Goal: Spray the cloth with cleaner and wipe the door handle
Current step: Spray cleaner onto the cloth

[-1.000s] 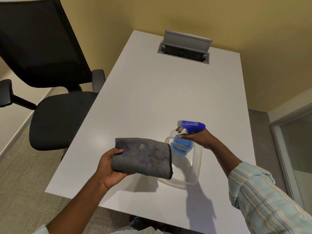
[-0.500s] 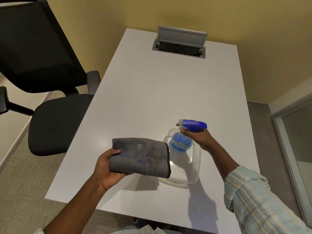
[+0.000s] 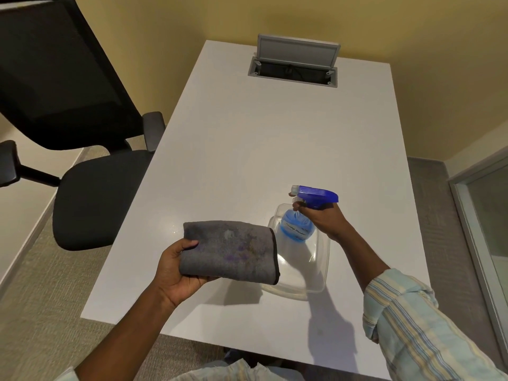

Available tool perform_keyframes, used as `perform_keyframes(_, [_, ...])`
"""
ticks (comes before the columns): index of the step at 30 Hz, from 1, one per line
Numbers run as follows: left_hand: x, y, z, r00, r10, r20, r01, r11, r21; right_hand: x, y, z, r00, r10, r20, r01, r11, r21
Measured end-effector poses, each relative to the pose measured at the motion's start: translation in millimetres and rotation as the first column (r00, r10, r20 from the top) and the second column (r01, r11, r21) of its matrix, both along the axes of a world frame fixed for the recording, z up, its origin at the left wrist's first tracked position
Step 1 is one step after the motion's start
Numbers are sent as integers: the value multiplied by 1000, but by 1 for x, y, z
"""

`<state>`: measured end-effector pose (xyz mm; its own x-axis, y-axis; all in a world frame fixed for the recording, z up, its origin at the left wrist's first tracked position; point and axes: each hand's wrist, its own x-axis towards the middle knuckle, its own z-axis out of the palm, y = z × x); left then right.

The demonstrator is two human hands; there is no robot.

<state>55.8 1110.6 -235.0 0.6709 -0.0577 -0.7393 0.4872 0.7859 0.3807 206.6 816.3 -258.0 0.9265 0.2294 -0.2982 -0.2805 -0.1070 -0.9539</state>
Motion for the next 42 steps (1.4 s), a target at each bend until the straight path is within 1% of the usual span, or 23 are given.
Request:
perform_keyframes(5, [-1,-1,0,1000,-4,4,4,1000,2,-3,4,7,987,52,151,-54,998,10])
perform_keyframes(8, [-1,-3,0,1000,5,4,-5,1000,5,-5,5,10,982,20,185,-23,1000,13])
perform_keyframes(12, [-2,-5,1,1000,9,8,-9,1000,9,-7,2,11,991,-15,132,11,999,32])
perform_keyframes(17, [-4,-6,3,1000,12,9,-12,1000,8,-3,-3,13,996,70,61,-72,997,24])
perform_keyframes(24, [-8,-8,2,1000,23,2,-23,1000,6,8,-13,17,983,182,20,-181,983,-33])
perform_keyframes(30, [-11,-10,2,1000,31,-1,-31,1000,7,6,-11,14,988,153,18,-152,988,-32])
perform_keyframes(42, [-12,-11,3,999,44,-2,-44,999,18,-1,-9,7,1000,-14,19,14,999,33])
